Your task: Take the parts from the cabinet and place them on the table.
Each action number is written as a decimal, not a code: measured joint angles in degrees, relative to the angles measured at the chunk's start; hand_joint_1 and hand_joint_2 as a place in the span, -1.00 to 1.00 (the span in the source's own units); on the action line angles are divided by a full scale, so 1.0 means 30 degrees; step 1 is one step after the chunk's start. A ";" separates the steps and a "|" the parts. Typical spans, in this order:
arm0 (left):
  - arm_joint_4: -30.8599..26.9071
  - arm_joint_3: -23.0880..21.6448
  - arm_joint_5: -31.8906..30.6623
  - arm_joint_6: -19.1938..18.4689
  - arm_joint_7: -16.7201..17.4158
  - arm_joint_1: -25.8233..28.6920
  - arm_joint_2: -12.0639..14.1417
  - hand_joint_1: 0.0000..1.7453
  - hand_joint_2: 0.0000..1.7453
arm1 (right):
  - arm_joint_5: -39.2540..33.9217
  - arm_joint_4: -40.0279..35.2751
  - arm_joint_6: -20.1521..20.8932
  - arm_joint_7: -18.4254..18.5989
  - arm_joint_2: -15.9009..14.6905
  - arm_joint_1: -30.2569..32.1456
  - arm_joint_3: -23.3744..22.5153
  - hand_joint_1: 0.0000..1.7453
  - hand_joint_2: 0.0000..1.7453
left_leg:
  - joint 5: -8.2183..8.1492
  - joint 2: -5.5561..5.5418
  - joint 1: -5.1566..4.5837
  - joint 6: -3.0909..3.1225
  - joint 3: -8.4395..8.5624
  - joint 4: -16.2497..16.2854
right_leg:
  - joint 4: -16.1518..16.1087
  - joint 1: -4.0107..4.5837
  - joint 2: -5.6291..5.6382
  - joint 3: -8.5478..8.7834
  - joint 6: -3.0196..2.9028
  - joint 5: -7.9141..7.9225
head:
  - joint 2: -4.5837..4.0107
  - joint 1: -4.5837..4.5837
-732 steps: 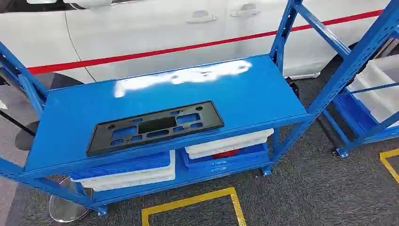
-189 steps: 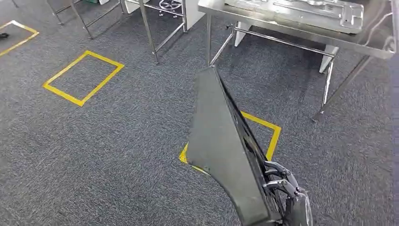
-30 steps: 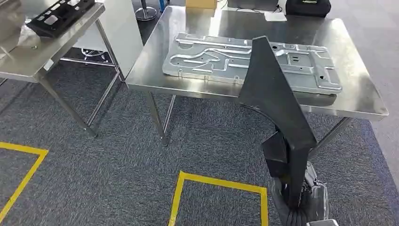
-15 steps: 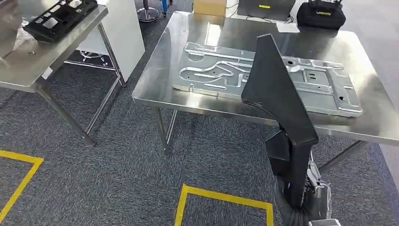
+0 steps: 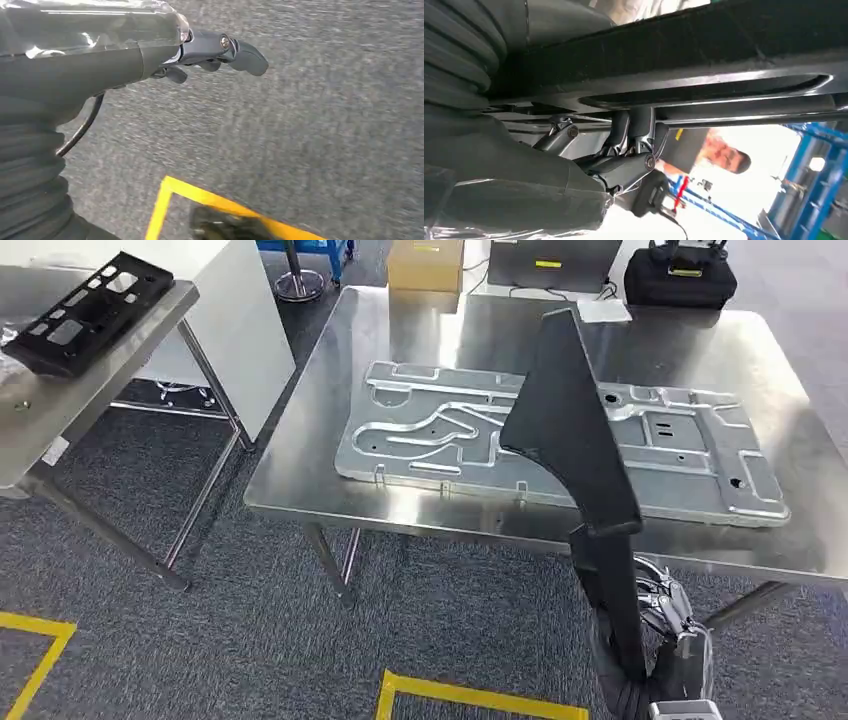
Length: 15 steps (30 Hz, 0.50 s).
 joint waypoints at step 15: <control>0.0007 -0.0080 -0.0160 -0.0022 0.0138 0.0002 -0.0182 -1.00 1.00 | 0.4287 -0.2557 -0.3017 0.2014 0.0007 -0.1549 -0.1065 1.00 1.00 | 0.1678 -0.0009 0.0215 0.0474 0.2251 -0.2196 | 0.2105 -0.0507 -0.0322 -0.2858 0.1429 0.1457 | 0.0000 0.0219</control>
